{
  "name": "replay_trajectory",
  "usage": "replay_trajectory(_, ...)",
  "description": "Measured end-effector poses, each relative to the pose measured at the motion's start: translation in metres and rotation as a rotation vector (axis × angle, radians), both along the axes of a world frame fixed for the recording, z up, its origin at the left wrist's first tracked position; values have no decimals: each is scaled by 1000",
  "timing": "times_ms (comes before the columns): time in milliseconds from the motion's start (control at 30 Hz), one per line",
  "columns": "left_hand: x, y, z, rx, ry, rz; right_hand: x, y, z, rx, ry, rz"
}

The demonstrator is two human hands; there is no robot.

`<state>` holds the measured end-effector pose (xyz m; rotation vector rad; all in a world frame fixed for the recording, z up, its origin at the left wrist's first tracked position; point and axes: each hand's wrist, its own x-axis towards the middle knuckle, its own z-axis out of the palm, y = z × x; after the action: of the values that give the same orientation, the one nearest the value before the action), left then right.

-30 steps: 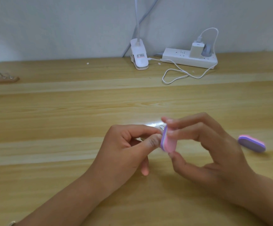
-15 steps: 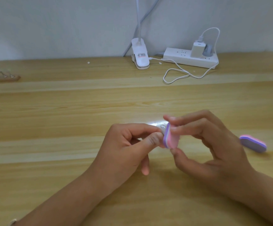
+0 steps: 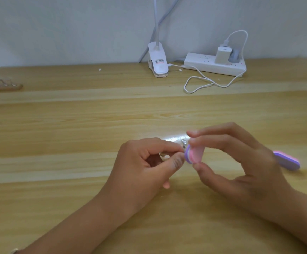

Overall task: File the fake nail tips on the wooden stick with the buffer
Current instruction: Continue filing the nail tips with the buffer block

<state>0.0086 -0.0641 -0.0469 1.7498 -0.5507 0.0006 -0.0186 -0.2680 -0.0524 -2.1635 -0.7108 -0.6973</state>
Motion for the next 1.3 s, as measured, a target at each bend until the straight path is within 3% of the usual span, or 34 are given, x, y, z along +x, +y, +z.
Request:
replay_trajectory(233,-2,-2,-1,27,-93,4,0,3,-6,-25,28,69)
replay_trajectory(333,-1,-1,-2,48,-120,31,4,-3,-3,-5,28,5)
replay_trajectory(467,-1,-1,-2,26,-109,9,-1,4,-7,-28,26,116)
replay_trajectory(600,0,0,-3,16,-76,8,4,-4,-3,10,41,35)
replay_trajectory(733,-1,1,-2,-4,-42,-30,-1,3,-8,-31,6,135)
replay_trajectory(900,1,1,-3,-12,20,-12,3,-3,-3,-4,29,51)
replay_trajectory(1033,0,2,-3,-39,45,-49,-1,3,-6,-53,-29,124)
replay_trajectory(1133,2,3,-3,-60,84,-73,7,-8,-2,-10,-13,-24)
replay_trajectory(1233,2,4,-3,-82,132,-107,9,-14,2,168,57,-96)
replay_trajectory(1300,3,3,-3,-88,163,-136,7,-9,4,130,20,-96)
